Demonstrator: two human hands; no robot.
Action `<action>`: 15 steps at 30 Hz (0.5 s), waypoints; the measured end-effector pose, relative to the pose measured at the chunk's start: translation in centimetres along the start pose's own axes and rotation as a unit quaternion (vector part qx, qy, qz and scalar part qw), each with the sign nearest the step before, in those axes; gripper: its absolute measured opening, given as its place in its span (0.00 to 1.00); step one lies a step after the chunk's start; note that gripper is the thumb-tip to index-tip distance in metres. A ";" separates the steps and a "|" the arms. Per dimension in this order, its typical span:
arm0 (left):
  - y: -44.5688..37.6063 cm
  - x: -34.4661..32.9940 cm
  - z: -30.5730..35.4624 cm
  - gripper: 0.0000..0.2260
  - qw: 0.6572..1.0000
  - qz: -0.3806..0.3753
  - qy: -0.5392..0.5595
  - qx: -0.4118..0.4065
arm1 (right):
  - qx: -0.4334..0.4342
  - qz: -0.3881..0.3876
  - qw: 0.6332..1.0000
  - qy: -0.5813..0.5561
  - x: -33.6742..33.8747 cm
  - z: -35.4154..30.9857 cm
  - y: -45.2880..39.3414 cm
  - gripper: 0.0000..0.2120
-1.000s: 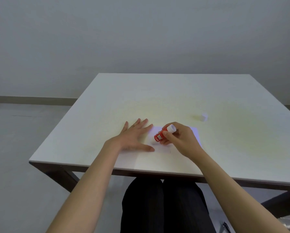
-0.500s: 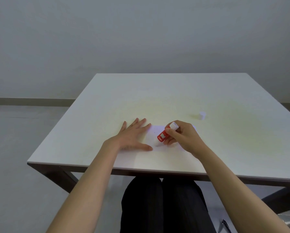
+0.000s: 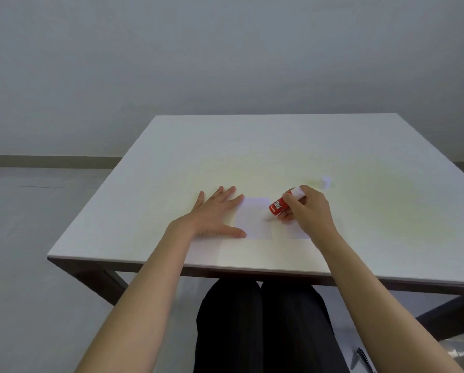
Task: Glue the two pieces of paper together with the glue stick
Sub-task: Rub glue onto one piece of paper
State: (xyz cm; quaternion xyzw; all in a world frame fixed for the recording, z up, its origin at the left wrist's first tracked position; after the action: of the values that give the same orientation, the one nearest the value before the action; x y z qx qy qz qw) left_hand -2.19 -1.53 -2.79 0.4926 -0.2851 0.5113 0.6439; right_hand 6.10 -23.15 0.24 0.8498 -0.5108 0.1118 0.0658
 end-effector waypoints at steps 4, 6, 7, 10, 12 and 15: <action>0.0 0.1 0.1 0.45 1.000 0.001 -0.004 -0.004 | -0.012 -0.033 0.999 0.031 0.1 0.0 0.3 0.07; 0.1 0.2 0.2 0.45 1.000 0.004 -0.002 -0.005 | -0.016 -0.071 0.997 0.028 0.0 -0.2 0.4 0.08; 0.1 0.2 0.3 0.45 1.000 0.004 0.000 -0.005 | -0.013 -0.075 0.997 0.029 0.0 -0.2 0.4 0.09; 0.3 0.2 0.4 0.44 1.000 -0.002 -0.002 -0.005 | -0.005 -0.016 0.999 0.046 -0.2 -0.4 0.1 0.10; 0.5 0.2 0.5 0.44 1.000 -0.005 -0.001 -0.004 | 0.003 0.045 0.998 0.037 -0.2 -0.5 -0.1 0.08; 0.5 0.3 0.6 0.44 1.000 -0.005 -0.006 -0.002 | 0.012 0.058 0.998 0.016 -1.2 -0.9 -0.1 0.06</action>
State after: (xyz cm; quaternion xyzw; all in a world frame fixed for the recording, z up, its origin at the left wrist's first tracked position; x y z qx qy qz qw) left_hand -2.53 -1.95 -2.17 0.4958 -0.2873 0.5049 0.6455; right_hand 5.60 -21.91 0.78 0.8175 -0.5569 0.1350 0.0568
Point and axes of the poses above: each hand's wrist, its own y-axis away from the middle knuckle, its own x-axis out of the back of the hand, z = x × y, the point moved 2 cm from there along -y, towards the middle knuckle, and after that the axes turned 7 degrees about -z, right-handed, at the moved point
